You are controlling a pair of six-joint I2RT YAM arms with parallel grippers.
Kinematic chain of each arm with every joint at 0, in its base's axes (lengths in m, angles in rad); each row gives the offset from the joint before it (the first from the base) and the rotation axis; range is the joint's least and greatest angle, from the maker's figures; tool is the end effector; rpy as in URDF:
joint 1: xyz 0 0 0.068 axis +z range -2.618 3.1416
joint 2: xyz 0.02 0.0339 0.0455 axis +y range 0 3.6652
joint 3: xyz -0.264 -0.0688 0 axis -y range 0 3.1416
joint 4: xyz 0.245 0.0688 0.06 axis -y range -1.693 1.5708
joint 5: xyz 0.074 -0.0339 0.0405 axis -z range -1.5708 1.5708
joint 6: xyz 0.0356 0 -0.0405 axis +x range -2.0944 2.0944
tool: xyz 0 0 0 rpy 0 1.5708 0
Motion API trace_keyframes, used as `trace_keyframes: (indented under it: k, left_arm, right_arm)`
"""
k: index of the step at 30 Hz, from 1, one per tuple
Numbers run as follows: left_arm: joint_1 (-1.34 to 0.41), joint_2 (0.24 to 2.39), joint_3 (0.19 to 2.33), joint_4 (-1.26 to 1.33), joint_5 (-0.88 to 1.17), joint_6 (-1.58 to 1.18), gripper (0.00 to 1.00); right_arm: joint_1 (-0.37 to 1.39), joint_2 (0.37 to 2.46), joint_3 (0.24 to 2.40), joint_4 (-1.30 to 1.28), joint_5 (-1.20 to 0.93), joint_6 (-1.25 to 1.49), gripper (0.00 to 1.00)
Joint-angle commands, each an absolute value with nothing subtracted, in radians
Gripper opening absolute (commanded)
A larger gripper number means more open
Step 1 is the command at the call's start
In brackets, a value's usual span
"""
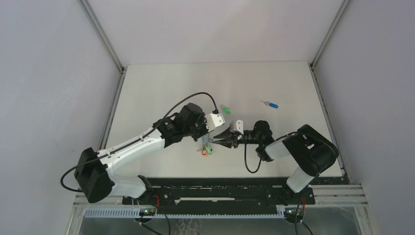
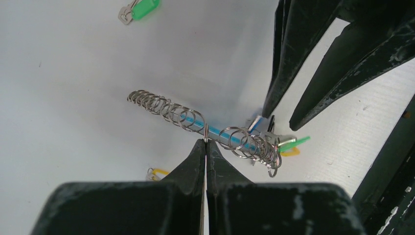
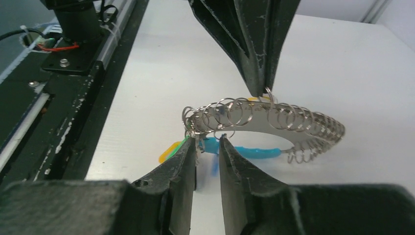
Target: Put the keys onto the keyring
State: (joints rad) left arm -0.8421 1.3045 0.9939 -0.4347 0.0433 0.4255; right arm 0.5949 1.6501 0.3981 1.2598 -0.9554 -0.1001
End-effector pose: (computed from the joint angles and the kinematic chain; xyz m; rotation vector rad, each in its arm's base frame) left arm 0.1871 -0.2119 0.2761 1.3974 1.8640 -0.2603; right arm 0.2067 0.1750 0.1636 -1.2400 1.1377 1.1171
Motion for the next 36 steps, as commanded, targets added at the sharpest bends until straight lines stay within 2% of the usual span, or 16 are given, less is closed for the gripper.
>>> trace_keyframes:
  k: [1,6,18,36]
  left_arm:
    - [-0.839,1.275,0.992,-0.379,0.052,0.42,0.0]
    - [-0.839,1.275,1.003,-0.402,0.068,0.432,0.0]
    - [-0.839,1.289,1.035,-0.466,0.098,0.451,0.0]
    - [-0.839,1.278,1.033,-0.471,0.129,0.463,0.0]
  right_arm:
    - [0.568,1.604,0.369,1.322,-0.885,-0.143,0.27]
    - [0.552,1.655,0.413,1.423,-0.9,-0.097,0.3]
    - [0.56,1.756,0.544,1.454,-0.98,-0.07,0.26]
    - [0.58,1.829,0.591,1.461,-1.049,-0.051,0.25]
